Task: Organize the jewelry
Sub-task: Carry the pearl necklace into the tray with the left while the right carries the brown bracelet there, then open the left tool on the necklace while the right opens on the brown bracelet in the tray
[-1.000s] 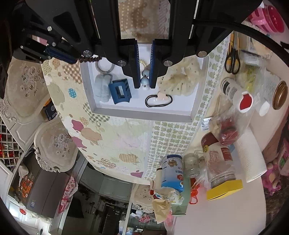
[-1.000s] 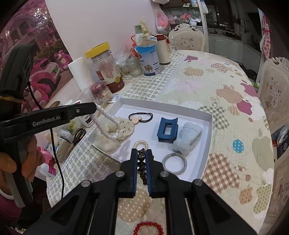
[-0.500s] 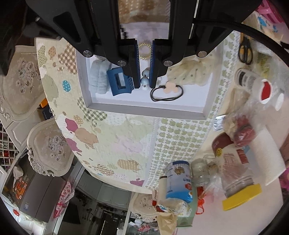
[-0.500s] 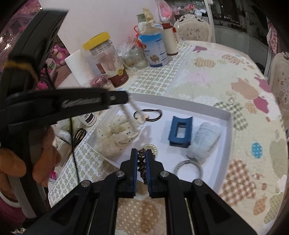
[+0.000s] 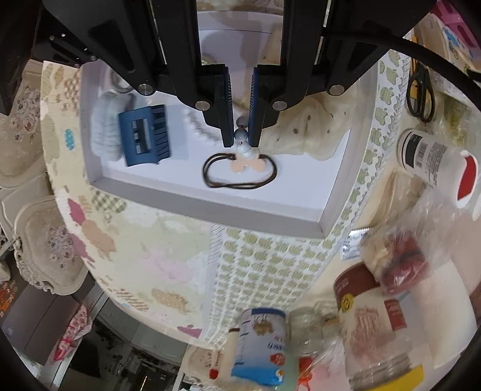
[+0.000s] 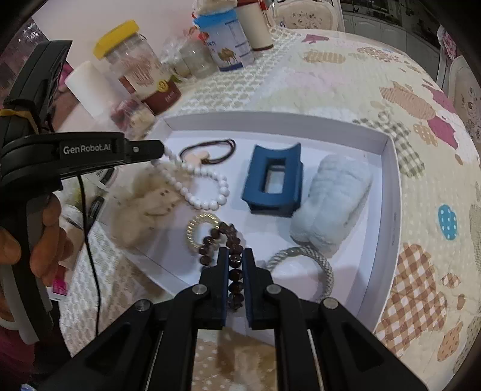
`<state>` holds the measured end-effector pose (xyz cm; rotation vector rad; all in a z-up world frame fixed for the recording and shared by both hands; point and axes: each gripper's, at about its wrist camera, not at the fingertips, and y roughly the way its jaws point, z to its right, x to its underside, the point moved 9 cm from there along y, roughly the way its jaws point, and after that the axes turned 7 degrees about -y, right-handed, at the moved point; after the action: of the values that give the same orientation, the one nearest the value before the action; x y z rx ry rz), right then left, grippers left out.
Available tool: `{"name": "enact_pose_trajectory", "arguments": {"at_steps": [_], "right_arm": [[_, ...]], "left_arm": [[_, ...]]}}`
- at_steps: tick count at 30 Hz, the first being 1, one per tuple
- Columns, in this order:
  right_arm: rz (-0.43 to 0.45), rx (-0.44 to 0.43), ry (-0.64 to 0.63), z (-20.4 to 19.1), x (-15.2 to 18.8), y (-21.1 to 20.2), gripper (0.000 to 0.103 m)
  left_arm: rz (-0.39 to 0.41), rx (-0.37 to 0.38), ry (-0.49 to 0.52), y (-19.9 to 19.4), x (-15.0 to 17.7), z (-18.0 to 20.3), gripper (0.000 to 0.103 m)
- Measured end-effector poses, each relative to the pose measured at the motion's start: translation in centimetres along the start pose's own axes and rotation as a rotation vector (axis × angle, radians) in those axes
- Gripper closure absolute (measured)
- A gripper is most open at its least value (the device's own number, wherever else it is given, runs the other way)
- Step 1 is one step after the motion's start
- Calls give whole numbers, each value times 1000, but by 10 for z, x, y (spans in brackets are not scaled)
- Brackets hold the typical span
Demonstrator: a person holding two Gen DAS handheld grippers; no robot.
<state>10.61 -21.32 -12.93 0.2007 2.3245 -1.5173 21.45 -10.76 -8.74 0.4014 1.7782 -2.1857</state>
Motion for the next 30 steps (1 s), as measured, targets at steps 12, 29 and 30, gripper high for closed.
{"name": "enact_pose_trajectory", "arguments": {"at_steps": [12,29,30], "right_arm": [[-27,28,-18,4,1,15,91],[58,74,-9,1,0,-29,65],[67,79,-8,-1,0,-33,64]], "left_arm": [[-7,-34,2,13,11,-8,103],[44,-33,13,-22,19,-2,79],[52,-36,17,-26,21,-2,79]]}}
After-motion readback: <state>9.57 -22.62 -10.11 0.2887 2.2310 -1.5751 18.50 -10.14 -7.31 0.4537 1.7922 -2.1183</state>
